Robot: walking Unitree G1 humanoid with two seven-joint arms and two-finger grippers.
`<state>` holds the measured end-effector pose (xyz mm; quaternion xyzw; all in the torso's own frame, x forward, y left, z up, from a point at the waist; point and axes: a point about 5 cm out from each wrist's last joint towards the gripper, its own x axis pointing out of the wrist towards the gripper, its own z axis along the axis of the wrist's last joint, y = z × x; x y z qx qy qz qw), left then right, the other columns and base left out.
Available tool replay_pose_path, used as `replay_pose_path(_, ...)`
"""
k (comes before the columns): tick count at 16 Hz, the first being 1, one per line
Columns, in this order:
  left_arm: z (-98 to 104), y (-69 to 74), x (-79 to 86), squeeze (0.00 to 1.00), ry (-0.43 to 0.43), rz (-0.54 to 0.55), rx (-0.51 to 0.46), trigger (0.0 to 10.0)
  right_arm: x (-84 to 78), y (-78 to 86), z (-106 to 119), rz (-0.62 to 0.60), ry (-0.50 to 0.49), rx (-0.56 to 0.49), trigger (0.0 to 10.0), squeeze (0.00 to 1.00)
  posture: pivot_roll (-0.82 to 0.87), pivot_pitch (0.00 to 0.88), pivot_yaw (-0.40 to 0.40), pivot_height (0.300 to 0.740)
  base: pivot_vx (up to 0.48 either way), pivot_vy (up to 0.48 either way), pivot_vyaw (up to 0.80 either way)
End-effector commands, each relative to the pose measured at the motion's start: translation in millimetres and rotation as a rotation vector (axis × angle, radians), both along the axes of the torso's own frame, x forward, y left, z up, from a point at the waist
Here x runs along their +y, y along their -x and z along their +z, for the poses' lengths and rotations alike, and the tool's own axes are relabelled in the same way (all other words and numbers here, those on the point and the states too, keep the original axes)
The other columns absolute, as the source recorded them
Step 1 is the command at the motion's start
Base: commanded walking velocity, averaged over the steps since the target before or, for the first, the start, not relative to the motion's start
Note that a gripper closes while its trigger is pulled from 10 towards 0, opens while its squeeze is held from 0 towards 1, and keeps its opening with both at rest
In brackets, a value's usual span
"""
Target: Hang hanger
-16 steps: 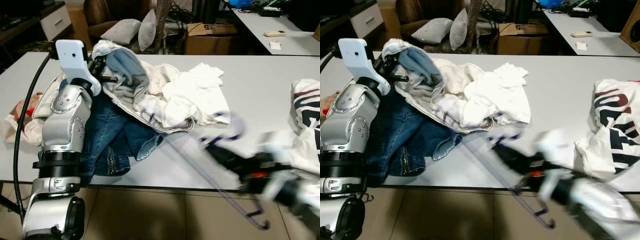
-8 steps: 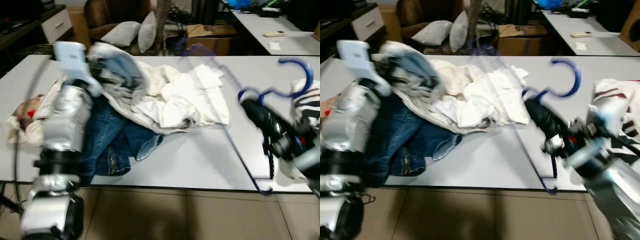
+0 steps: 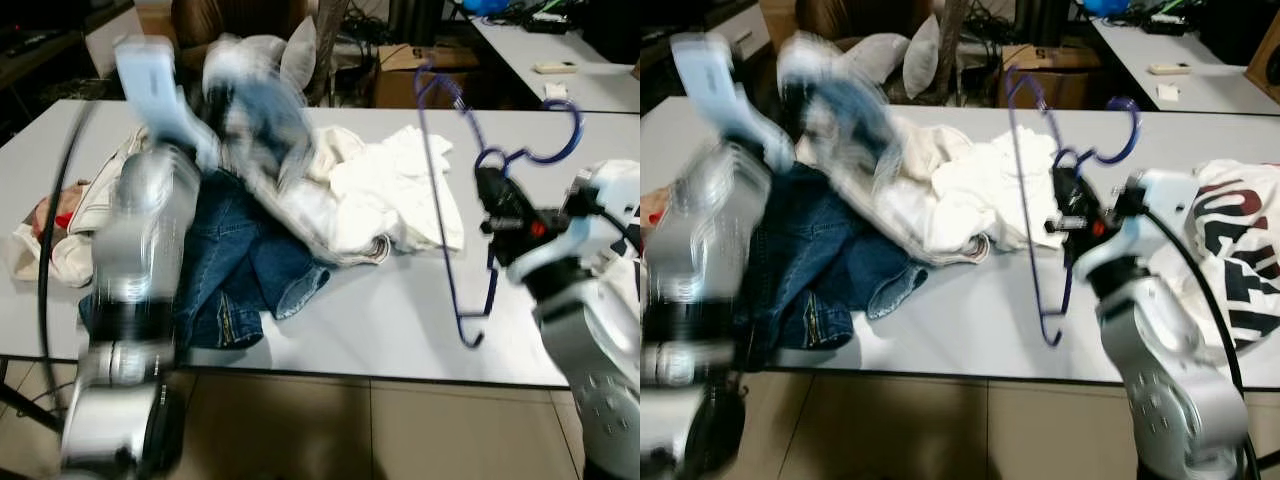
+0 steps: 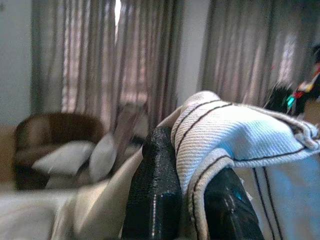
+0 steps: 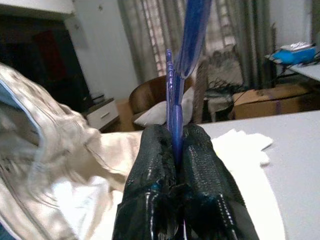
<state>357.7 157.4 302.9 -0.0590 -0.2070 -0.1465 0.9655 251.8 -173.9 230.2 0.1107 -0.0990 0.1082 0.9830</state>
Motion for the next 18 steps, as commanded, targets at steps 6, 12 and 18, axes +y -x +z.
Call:
replay_pose_path(6,160,40.4,-2.1,0.00,0.010,-0.156,-0.543,10.0,-5.4,-2.8,14,-0.064,-0.019,-0.092,10.0,0.00,0.02,0.000,0.048,0.740,0.000,0.000,0.00)
replay_pose_path(12,158,46.9,2.1,0.00,0.030,-0.188,-0.525,10.0,-5.5,-1.4,19,-0.063,-0.033,-0.132,10.0,0.00,0.02,0.000,0.050,0.740,0.000,0.000,0.00)
replay_pose_path(18,81,39.3,12.5,0.00,0.026,-0.126,-0.275,10.0,4.1,3.0,16,0.008,-0.035,-0.128,10.0,0.00,0.04,0.000,0.039,0.740,0.000,0.000,0.00)
